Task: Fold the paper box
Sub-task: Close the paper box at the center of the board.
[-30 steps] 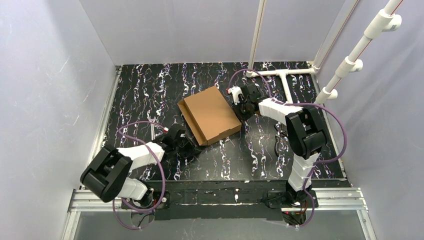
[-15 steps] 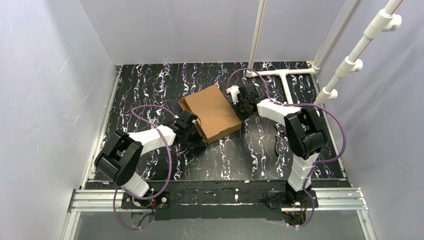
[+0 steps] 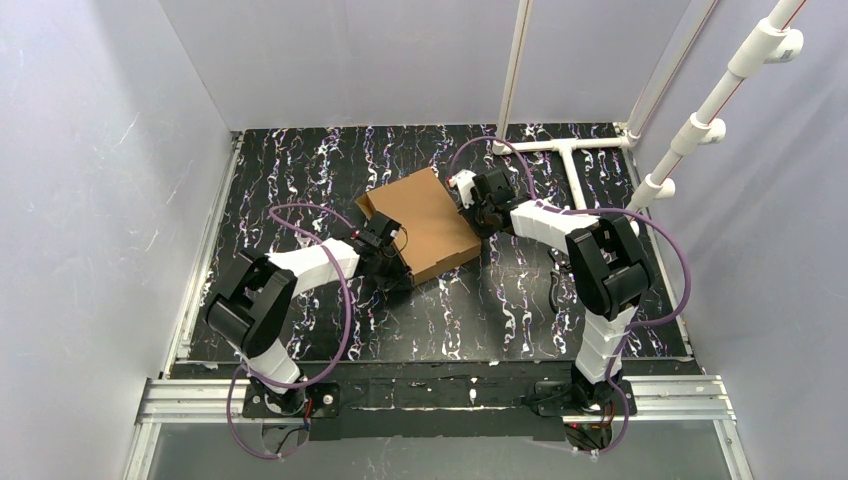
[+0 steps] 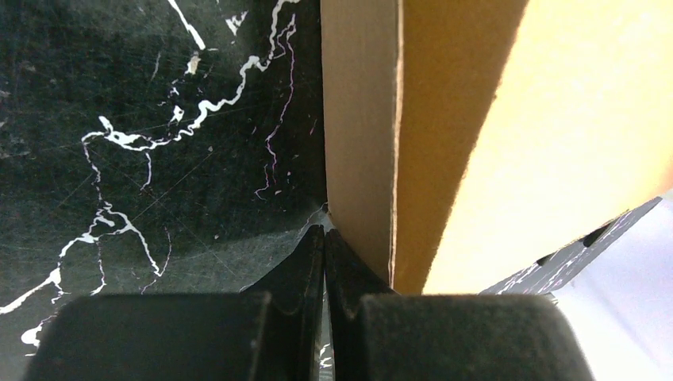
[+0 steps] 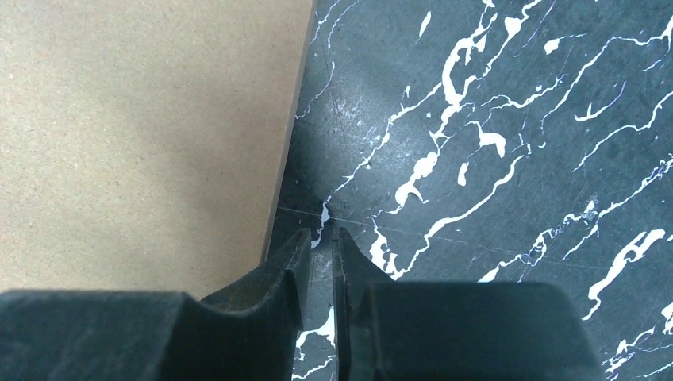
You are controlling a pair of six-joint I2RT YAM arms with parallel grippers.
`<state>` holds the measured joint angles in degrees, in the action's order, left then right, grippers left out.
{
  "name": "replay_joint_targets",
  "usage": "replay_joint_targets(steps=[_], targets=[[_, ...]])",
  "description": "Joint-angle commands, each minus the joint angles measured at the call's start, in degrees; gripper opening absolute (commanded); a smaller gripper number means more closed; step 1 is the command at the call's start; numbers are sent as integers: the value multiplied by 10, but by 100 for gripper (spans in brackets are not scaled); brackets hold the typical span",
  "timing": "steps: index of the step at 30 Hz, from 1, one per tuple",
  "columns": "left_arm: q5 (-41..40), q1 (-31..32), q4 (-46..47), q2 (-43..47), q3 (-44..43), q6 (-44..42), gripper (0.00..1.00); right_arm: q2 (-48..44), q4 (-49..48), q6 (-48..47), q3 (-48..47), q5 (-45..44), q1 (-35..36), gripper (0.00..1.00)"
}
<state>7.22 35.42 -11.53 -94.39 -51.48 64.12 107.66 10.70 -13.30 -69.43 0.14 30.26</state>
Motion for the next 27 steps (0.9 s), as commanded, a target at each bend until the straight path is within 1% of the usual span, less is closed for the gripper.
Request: replay_joint_targets(steps=[1, 3, 7, 10, 11, 15, 18, 23, 25, 27], targets=[[70, 6, 225, 12, -68, 26, 1, 18, 15, 55, 19, 115, 46, 27], [78, -3, 225, 26, -41, 11, 3, 18, 20, 51, 16, 112, 32, 28], [80, -22, 196, 76, 45, -58, 8, 1, 24, 39, 15, 109, 1, 29], [68, -35, 126, 104, 77, -118, 19, -7, 29, 27, 11, 103, -9, 32], [61, -37, 89, 111, 81, -137, 23, -9, 30, 23, 10, 101, -10, 34], [54, -52, 41, 139, 104, -194, 32, -6, 35, 12, 6, 94, -12, 39], [39, -69, 2, 155, 111, -223, 33, -8, 35, 1, 3, 75, -14, 41], [15, -95, -58, 167, 117, -249, 31, -15, 38, -18, -1, 54, -16, 44], [-9, -106, -84, 175, 119, -251, 30, -18, 40, -28, -6, 54, -16, 48], [-25, -126, -87, 191, 121, -254, 31, -18, 44, -47, -16, 51, -16, 51]])
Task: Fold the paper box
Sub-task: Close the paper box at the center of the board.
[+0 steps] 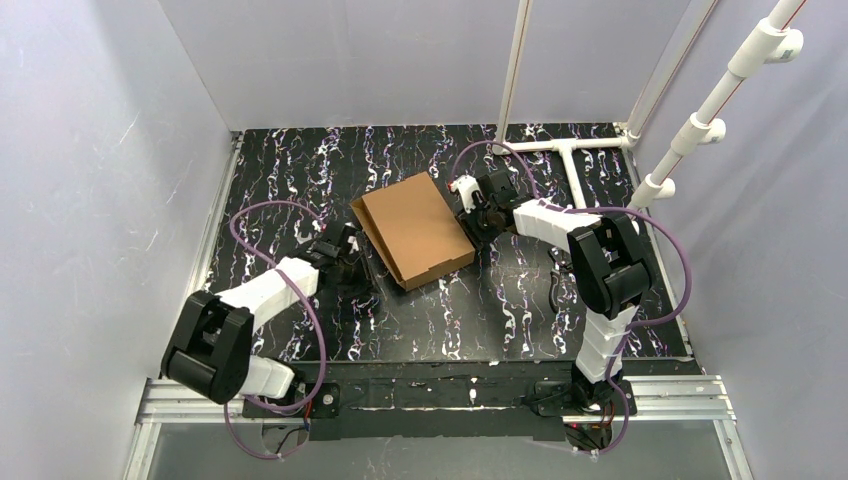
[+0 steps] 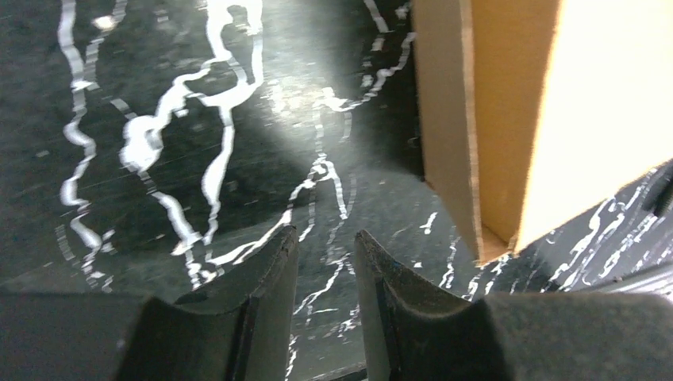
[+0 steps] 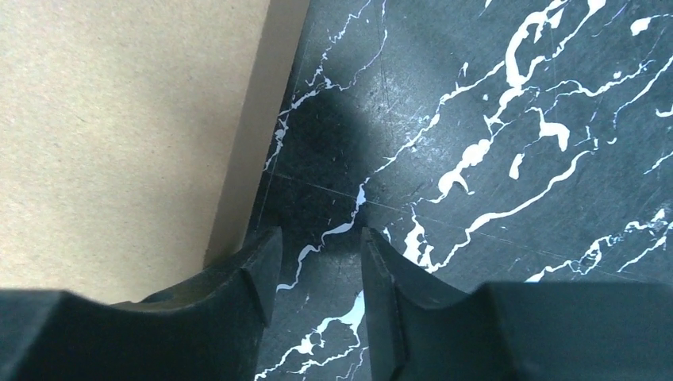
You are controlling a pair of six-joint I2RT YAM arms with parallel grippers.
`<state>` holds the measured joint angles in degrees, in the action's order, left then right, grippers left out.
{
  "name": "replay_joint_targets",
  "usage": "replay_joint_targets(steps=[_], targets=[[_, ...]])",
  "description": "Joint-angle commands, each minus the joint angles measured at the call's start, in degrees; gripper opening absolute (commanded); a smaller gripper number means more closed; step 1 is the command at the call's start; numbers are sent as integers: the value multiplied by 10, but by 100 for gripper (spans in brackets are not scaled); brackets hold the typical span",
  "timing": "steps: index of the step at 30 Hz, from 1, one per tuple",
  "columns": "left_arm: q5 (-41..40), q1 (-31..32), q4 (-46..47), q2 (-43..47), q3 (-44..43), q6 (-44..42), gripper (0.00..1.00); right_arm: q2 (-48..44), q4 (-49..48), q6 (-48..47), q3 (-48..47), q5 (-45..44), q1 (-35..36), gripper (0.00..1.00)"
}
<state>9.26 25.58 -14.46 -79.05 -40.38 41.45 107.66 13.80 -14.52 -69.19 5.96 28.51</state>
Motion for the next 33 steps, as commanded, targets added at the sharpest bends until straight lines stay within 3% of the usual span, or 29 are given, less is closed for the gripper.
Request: replay_joint_targets(steps=[1, 5, 13, 20, 24, 33], targets=[[-44, -45, -53, 42, 9, -27, 31, -17, 13, -43, -25, -11, 1, 52], [5, -125, 1, 10, -22, -24, 29, 24, 12, -55, -82, -12, 0, 54], [71, -209, 38, -193, -196, -21, 19, 163, 49, -15, -256, 15, -13, 50], [45, -214, -39, -323, -350, -42, 14, 230, 61, -8, -347, 47, -14, 49], [87, -212, -22, -379, -404, -47, 10, 266, 88, -18, -393, 98, -11, 47], [140, -144, 19, -372, -453, -89, 6, 227, 93, -56, -343, 142, 69, 43]])
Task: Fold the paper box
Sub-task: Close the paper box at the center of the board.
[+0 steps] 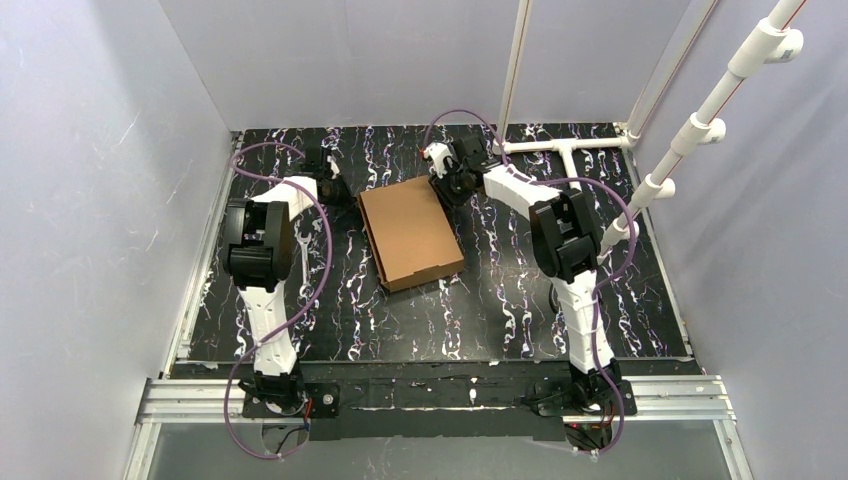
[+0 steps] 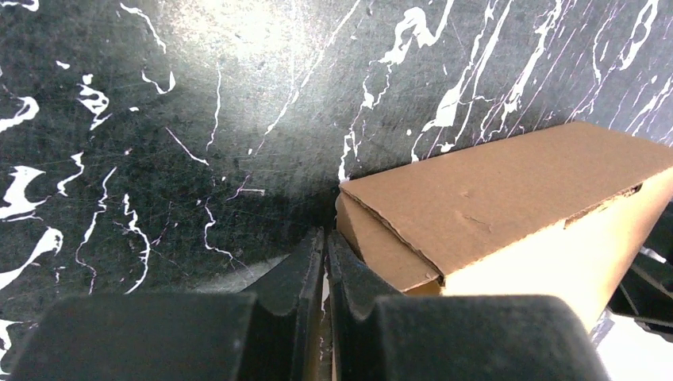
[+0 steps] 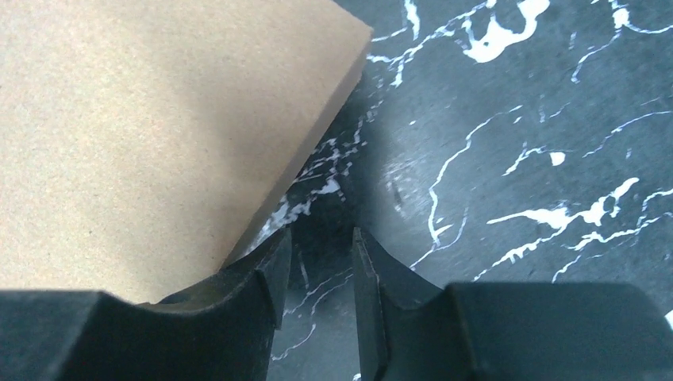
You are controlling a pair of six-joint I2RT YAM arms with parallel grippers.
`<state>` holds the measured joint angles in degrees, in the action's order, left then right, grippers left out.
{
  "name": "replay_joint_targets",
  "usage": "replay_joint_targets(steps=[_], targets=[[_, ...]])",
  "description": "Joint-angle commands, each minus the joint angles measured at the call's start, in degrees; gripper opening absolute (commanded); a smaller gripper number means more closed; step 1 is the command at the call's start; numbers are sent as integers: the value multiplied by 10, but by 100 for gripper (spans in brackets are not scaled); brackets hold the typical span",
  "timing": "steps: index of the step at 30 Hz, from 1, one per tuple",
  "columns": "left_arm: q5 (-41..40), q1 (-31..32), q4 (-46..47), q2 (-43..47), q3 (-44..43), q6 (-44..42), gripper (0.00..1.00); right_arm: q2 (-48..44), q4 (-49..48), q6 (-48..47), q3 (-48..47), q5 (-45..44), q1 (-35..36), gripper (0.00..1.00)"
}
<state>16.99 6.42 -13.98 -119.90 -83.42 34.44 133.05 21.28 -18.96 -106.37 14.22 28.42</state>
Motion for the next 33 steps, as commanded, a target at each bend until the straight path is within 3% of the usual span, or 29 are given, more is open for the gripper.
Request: replay_joint_targets(steps=[1, 9, 16, 21, 24, 29, 33], targets=[[69, 51, 14, 39, -23, -25, 6, -30, 17, -12, 32, 62, 74, 43], [117, 88, -11, 78, -4, -71, 6, -38, 49, -27, 24, 34, 83, 45], [-27, 72, -93, 165, 55, -49, 15, -79, 27, 7, 81, -90, 58, 56], [-50, 47, -60, 247, 146, -39, 19, -146, -15, 6, 182, -86, 25, 59], [-30, 21, -42, 244, 176, -38, 19, -148, -33, 16, 193, -78, 16, 59], [-19, -5, -41, 195, 165, -53, 17, -108, -30, 41, 145, -83, 6, 55], [-14, -8, -53, 139, 119, -57, 11, -84, -34, 62, 114, -135, -1, 41]])
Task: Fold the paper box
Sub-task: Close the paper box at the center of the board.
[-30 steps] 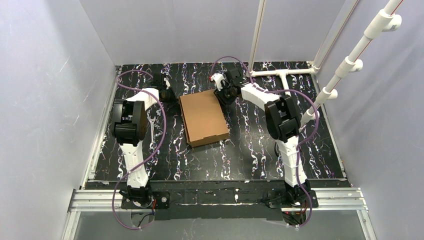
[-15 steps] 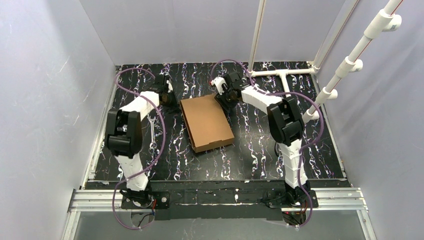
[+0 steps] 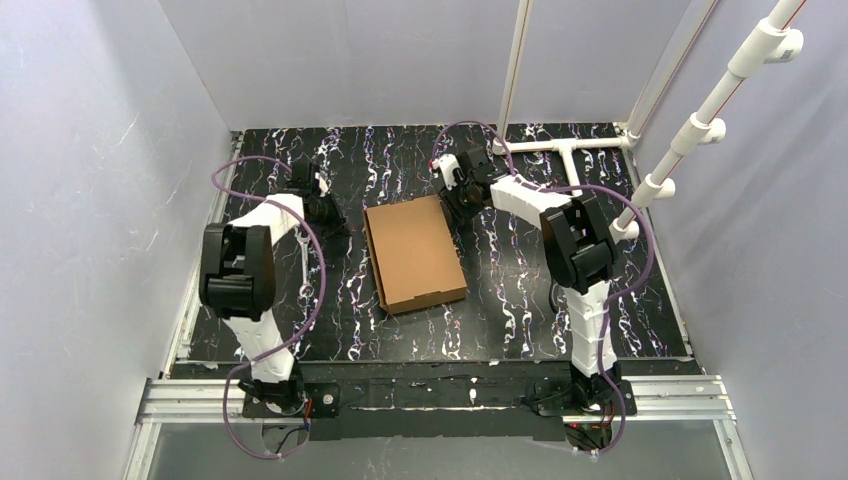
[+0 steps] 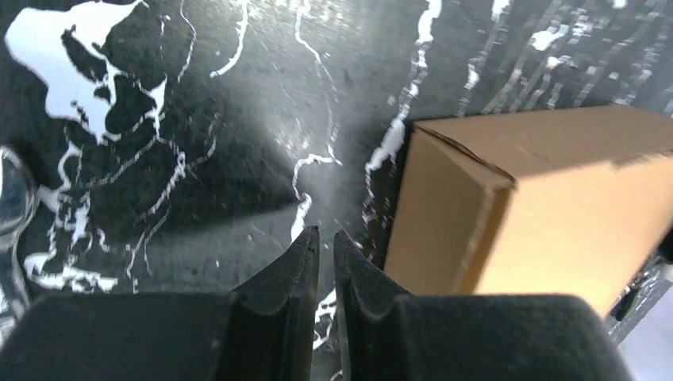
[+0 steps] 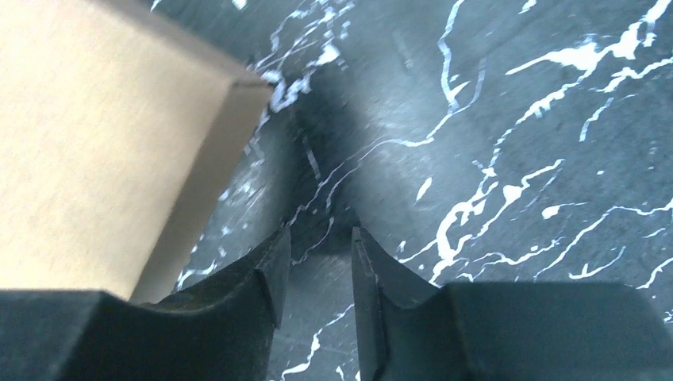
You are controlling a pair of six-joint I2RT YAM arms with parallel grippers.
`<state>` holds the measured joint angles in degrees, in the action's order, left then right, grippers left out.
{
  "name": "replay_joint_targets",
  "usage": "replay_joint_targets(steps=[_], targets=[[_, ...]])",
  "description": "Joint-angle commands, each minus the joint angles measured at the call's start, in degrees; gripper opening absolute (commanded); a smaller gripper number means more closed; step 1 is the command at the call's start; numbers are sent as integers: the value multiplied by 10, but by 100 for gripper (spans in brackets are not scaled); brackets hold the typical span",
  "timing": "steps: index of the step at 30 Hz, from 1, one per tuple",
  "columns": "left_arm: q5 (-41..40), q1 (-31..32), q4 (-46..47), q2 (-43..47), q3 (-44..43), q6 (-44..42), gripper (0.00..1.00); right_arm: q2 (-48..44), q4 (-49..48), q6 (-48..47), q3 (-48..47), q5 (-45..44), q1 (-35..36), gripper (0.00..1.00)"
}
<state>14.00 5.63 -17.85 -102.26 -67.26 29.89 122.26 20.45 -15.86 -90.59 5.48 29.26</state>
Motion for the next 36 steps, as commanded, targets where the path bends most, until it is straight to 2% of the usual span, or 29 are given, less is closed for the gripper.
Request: replay_joint_targets(steps=[1, 6, 10, 13, 15, 19, 21, 24, 29, 33, 36], targets=[[20, -1, -16, -51, -55, -10, 10, 25, -32, 33, -45, -51, -9, 38], [77, 5, 14, -111, -105, 19, 4, 32, -38, 36, -54, -30, 0, 25], [114, 45, 2, -163, -193, 17, 2, 50, -18, 28, -80, -6, 46, 21], [103, 102, -57, -191, -261, -13, 1, 48, -19, 23, -87, -24, 83, 20], [80, 117, -65, -191, -261, -12, 1, 50, -10, 25, -99, -39, 91, 20], [-6, 106, -91, -159, -234, 4, 4, 51, 4, 19, -110, -124, 73, 24], [-35, 88, -104, -128, -218, 11, 8, 35, 4, 13, -99, -139, 53, 31], [-37, 54, -94, -64, -180, 16, 12, -8, -4, -10, -66, -159, 32, 40], [0, 33, -79, 69, -102, 1, 15, -89, -9, -35, 14, -157, 19, 49], [57, 40, -43, 187, 45, 30, 13, -173, -4, -33, 100, -109, 19, 50], [72, 75, -26, 295, 169, 70, 9, -245, -4, -13, 205, -61, 19, 49]])
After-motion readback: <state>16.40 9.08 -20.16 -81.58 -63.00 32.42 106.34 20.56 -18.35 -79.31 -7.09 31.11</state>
